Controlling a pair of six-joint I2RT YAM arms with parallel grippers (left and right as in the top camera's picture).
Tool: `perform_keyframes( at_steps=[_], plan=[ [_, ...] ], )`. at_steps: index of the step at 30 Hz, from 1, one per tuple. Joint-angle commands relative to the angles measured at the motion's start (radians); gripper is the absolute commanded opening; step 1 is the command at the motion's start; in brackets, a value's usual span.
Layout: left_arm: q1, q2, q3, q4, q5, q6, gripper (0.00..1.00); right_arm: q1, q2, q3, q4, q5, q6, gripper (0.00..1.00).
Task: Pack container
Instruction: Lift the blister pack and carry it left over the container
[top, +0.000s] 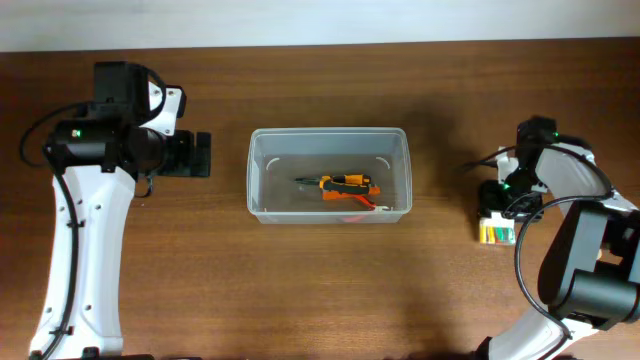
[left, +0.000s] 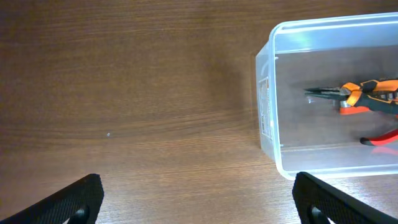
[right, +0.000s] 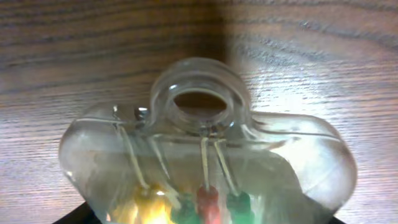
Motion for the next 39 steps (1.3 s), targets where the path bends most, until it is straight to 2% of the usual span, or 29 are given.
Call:
perform_keyframes(
  at_steps=[1,11,22,32,39],
  plan=[
    [0.003,0.0,0.018,0.0,-0.003,0.002,0.99,0.003,0.009,0.037,-0.02,0.009,0.004,0.63],
    [0.003,0.0,0.018,0.0,-0.003,0.002,0.99,0.004,0.009,0.14,-0.129,0.019,0.004,0.61],
    [0.003,0.0,0.018,0.0,-0.003,0.002,0.99,0.035,0.009,0.519,-0.358,0.031,0.003,0.62],
    [0.003,0.0,0.018,0.0,-0.003,0.002,0.99,0.247,0.009,0.755,-0.479,0.031,-0.08,0.62],
    [0.003,0.0,0.018,0.0,-0.003,0.002,0.99,0.464,0.009,0.769,-0.479,0.031,-0.158,0.63]
  ],
)
